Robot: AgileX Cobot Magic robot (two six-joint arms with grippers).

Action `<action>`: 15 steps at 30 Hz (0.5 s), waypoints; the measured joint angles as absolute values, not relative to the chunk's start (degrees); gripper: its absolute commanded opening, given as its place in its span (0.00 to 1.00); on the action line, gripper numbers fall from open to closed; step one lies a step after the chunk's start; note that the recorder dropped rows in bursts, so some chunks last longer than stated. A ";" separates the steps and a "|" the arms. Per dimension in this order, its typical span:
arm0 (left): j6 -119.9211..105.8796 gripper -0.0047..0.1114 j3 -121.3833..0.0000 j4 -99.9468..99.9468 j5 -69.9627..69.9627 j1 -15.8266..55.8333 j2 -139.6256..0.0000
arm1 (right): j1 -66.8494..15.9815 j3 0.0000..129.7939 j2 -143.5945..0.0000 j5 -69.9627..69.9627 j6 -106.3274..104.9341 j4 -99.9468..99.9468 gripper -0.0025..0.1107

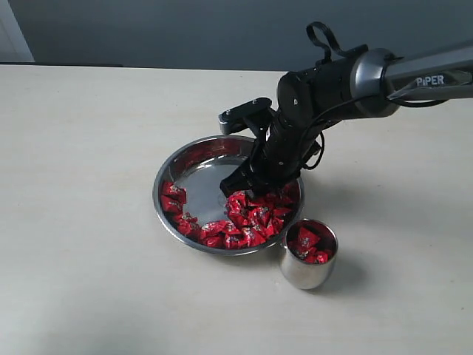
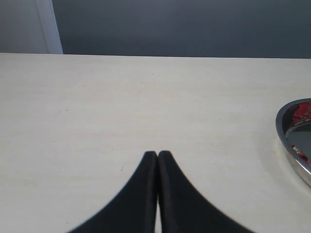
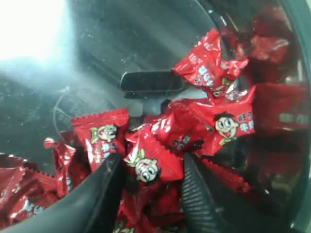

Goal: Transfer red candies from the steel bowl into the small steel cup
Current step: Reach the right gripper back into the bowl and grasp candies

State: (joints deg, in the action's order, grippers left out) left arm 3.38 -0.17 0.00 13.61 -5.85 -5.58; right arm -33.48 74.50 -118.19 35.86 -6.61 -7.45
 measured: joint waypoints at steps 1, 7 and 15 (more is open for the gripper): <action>3.38 0.04 -0.17 0.00 13.61 -5.85 -5.58 | -33.48 74.60 -118.34 35.76 -6.61 -7.45 0.23; 3.38 0.04 -0.17 0.00 13.61 -5.85 -5.58 | -33.48 74.72 -118.28 34.58 -6.74 -7.67 0.02; 3.38 0.04 -0.17 0.00 13.61 -5.85 -5.58 | -33.48 74.72 -113.08 33.33 -6.73 -7.67 0.02</action>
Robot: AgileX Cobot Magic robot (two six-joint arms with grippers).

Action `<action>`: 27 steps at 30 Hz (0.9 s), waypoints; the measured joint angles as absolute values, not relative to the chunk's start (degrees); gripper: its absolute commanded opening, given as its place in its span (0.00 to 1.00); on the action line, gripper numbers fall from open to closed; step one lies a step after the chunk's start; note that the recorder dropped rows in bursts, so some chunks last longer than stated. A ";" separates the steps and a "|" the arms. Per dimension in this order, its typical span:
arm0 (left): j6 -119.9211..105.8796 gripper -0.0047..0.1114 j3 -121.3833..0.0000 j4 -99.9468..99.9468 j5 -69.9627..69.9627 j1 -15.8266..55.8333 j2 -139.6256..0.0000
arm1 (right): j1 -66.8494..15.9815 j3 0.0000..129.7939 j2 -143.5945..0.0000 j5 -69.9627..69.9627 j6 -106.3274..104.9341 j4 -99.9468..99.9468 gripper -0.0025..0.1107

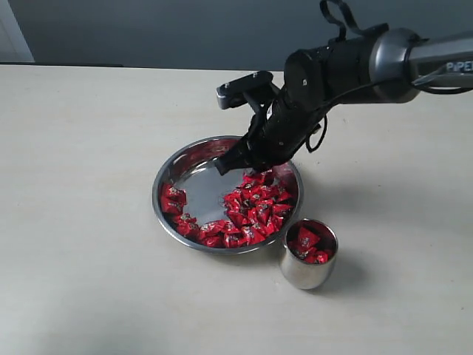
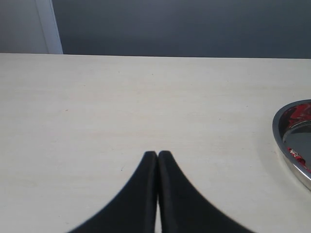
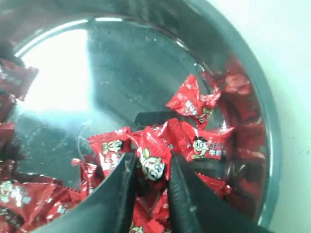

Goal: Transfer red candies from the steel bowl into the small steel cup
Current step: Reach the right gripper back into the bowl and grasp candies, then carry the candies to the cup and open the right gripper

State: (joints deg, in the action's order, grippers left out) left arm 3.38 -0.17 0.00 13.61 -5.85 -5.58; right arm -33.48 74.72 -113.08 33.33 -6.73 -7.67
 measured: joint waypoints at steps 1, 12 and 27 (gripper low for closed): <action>3.38 0.04 -0.17 0.00 13.61 -5.85 -5.58 | -33.48 74.72 -111.85 33.80 -6.73 -7.67 0.02; 3.38 0.04 -0.17 0.00 13.61 -5.85 -5.58 | -33.48 70.38 -98.86 43.05 -6.85 -8.30 0.02; 3.38 0.04 -0.17 0.00 13.61 -5.85 -5.58 | -33.48 47.27 -77.94 41.97 -11.22 -18.03 0.02</action>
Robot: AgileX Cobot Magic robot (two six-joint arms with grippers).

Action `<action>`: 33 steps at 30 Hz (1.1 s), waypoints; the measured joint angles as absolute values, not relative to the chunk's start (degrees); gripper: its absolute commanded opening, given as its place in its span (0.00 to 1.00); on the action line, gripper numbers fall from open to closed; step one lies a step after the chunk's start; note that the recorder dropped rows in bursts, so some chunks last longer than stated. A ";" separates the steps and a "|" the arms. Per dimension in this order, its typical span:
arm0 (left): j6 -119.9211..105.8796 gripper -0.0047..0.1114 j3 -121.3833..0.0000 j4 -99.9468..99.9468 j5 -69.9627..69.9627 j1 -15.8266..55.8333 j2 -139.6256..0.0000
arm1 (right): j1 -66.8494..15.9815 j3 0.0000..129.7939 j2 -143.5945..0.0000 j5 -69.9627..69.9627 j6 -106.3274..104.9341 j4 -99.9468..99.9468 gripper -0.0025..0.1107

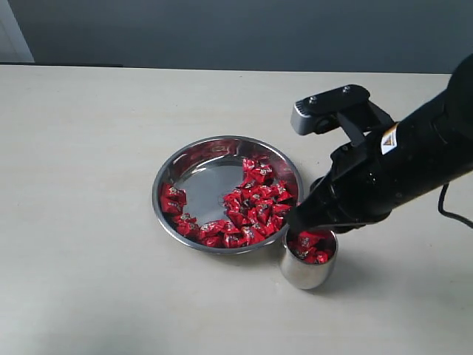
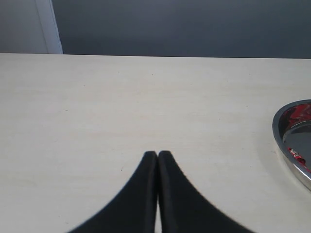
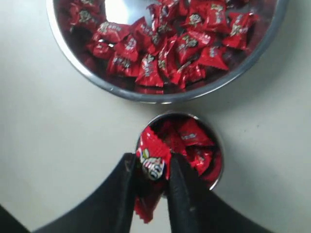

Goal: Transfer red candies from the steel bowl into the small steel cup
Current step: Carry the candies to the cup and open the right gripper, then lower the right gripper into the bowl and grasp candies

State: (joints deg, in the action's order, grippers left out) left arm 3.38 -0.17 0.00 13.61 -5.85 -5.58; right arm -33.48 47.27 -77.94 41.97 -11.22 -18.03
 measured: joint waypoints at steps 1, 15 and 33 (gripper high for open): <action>3.38 0.04 -0.17 0.00 13.61 -5.85 -5.58 | -33.48 46.56 -77.65 41.88 -12.47 -19.28 0.02; 3.38 0.04 -0.17 0.00 13.61 -5.85 -5.58 | -33.48 44.58 -77.50 37.51 -17.79 -21.38 0.37; 3.38 0.04 -0.17 0.00 13.61 -5.85 -5.58 | -33.48 44.50 -77.61 25.88 -15.83 -19.88 0.37</action>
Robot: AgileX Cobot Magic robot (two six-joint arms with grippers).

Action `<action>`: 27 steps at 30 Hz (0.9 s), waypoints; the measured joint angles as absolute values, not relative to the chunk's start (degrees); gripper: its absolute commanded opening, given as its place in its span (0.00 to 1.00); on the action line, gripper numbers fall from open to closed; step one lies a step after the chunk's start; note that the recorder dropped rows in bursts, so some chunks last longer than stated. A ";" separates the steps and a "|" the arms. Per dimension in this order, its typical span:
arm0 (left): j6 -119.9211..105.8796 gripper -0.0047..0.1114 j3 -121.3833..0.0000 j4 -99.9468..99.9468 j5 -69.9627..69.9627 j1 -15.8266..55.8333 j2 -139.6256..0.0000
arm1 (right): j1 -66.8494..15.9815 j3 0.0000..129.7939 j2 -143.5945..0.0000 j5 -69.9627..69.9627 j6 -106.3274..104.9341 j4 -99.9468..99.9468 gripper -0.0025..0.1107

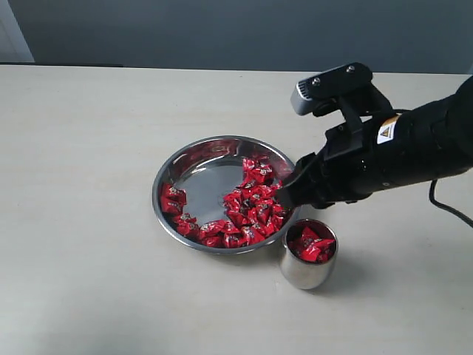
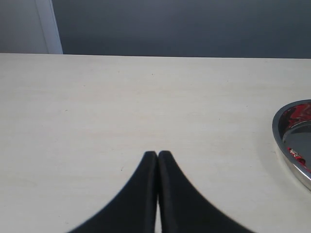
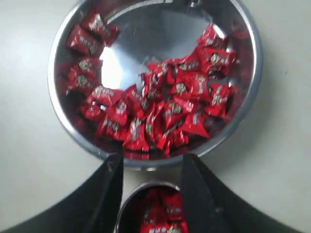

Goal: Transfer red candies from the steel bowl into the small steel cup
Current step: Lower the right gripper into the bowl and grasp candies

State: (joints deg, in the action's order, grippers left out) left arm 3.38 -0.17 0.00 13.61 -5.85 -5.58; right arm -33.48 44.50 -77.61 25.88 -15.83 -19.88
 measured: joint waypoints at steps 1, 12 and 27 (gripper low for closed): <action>3.38 0.04 -0.17 0.00 13.61 -5.85 -5.58 | -33.48 44.50 -78.65 22.84 -15.83 -19.88 0.37; 3.38 0.04 -0.17 0.00 13.61 -5.85 -5.58 | -33.48 62.27 -103.42 23.52 -17.52 -20.00 0.37; 3.38 0.04 -0.17 0.00 13.61 -5.85 -5.58 | -33.48 77.59 -119.10 39.16 -17.97 -20.00 0.37</action>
State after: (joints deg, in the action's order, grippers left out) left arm 3.38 -0.17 0.00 13.61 -5.85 -5.58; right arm -33.48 77.59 -119.10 39.16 -17.97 -20.00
